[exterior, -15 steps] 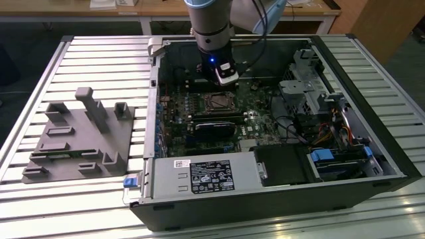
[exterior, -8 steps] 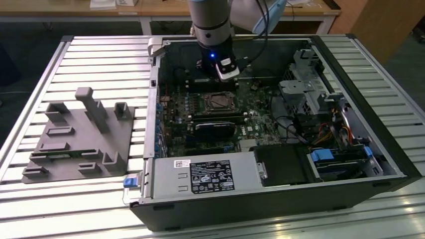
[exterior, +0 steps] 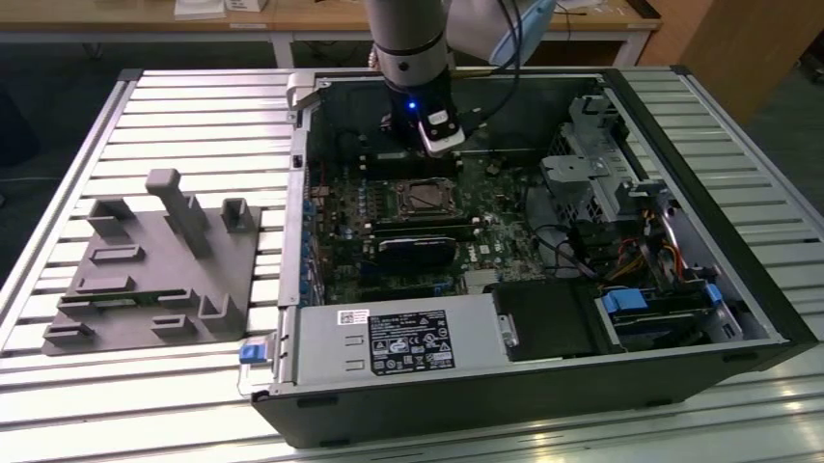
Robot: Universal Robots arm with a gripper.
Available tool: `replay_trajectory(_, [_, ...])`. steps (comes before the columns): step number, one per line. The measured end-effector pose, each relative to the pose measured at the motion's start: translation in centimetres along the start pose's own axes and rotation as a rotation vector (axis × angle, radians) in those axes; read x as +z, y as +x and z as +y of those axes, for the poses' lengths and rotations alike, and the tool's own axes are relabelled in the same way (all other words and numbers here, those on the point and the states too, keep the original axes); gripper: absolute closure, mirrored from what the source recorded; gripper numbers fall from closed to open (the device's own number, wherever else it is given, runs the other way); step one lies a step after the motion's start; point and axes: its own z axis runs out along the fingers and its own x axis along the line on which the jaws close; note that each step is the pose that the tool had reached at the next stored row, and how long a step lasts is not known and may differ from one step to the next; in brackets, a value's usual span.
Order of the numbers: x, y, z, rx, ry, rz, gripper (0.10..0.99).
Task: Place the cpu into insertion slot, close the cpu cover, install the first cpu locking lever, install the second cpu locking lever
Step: 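Install the first cpu locking lever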
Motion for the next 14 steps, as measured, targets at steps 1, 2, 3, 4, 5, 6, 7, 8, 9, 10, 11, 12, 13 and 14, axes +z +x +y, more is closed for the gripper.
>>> replay_trajectory(1, [0.01,0.0,0.0,0.0,0.001,0.0004,0.98])
replay_trajectory(2, [0.01,0.0,0.0,-0.001,0.007,0.0031,0.98])
replay_trajectory(3, [0.03,-0.01,0.0,-0.001,0.016,0.0072,0.98])
replay_trajectory(4, [0.05,-0.01,0.0,-0.002,0.026,0.0108,0.98])
replay_trajectory(5, [0.06,-0.01,0.0,-0.003,0.037,0.0144,0.98])
replay_trajectory(6, [0.07,-0.03,0.0,-0.005,0.049,0.0166,0.98])
replay_trajectory(7, [0.08,-0.04,0.0,-0.007,0.061,0.0175,0.98])
replay_trajectory(8, [0.1,-0.06,0.01,-0.009,0.074,0.0179,0.98])
replay_trajectory(9, [0.1,-0.09,0.02,-0.011,0.087,0.0176,0.98])
replay_trajectory(10, [0.1,-0.11,0.02,-0.014,0.099,0.0167,0.98])
replay_trajectory(11, [0.11,-0.16,0.01,-0.016,0.11,0.0163,0.98])
replay_trajectory(12, [0.12,-0.22,-0.02,-0.017,0.121,0.0166,0.98])
replay_trajectory(13, [0.13,-0.27,-0.05,-0.019,0.132,0.0171,0.98])
replay_trajectory(14, [0.13,-0.34,-0.11,-0.02,0.141,0.018,0.98])
